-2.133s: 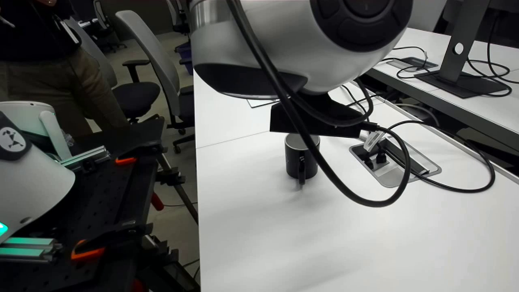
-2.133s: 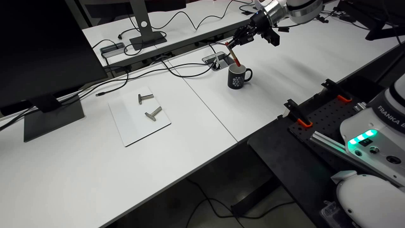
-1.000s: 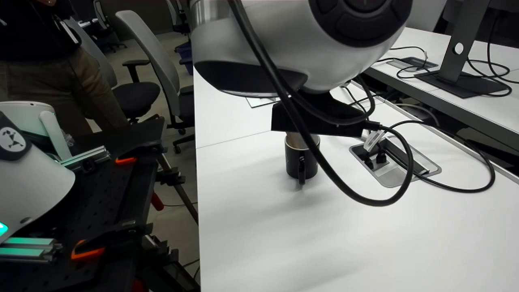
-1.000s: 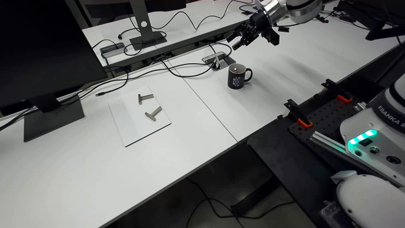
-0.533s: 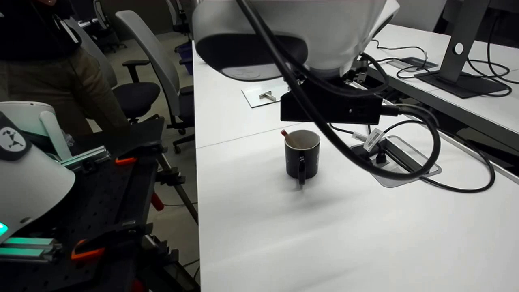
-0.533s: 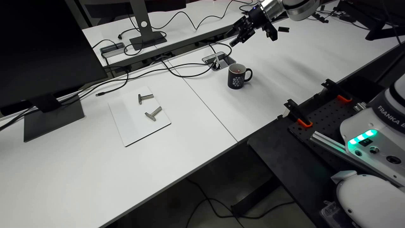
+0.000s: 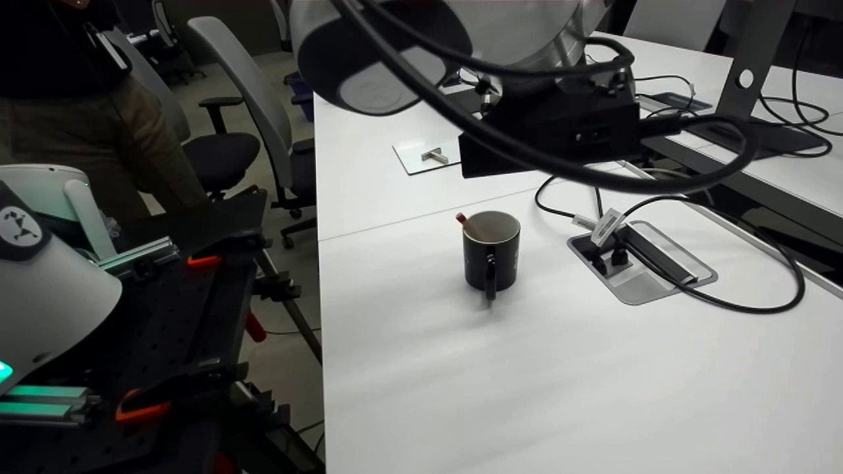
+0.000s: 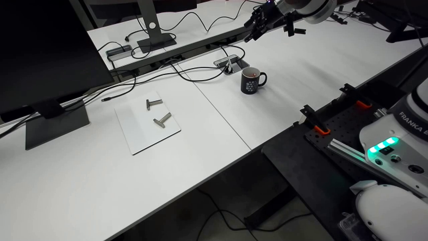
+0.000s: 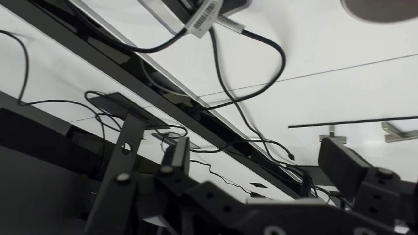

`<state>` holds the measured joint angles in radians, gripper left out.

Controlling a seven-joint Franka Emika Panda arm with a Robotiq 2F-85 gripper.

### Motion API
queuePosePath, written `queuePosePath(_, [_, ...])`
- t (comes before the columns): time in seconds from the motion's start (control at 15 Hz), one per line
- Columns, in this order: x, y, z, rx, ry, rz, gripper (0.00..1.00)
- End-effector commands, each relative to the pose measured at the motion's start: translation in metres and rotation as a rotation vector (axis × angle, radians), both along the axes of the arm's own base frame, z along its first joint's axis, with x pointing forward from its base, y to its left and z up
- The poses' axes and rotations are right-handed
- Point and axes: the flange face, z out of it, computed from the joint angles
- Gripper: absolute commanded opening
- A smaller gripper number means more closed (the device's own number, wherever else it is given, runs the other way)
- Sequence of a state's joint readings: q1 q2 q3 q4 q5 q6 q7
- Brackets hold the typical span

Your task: Put the small bat inside the black mug

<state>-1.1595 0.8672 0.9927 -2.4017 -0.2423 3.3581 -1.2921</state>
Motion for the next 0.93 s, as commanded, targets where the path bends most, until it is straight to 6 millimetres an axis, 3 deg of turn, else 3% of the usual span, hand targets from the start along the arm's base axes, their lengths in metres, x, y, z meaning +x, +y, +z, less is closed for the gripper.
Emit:
queuePosePath(0.0, [0.02,-0.064,0.054,-0.132,-0.077,-0.117,1.0])
queuePosePath(0.07, [0.003,-0.058,0.052,-0.155,-0.116,-0.144,1.0])
queuePosePath(0.13, [0.016,-0.107,0.076,-0.204,-0.143,-0.175,1.0])
queuePosePath(0.33, [0.027,-0.179,0.115,-0.331,-0.22,-0.26,1.0])
queuePosePath(0.4, [-0.004,-0.13,0.095,-0.341,-0.252,-0.284,1.0])
queuePosePath(0.47, [-0.01,-0.141,0.096,-0.388,-0.261,-0.316,1.0])
queuePosePath(0.53, [0.011,-0.157,0.113,-0.388,-0.225,-0.305,1.0])
queuePosePath(0.67, [0.01,-0.138,0.115,-0.407,-0.19,-0.305,1.0])
queuePosePath(0.87, [0.02,-0.114,0.143,-0.438,-0.21,-0.302,1.0])
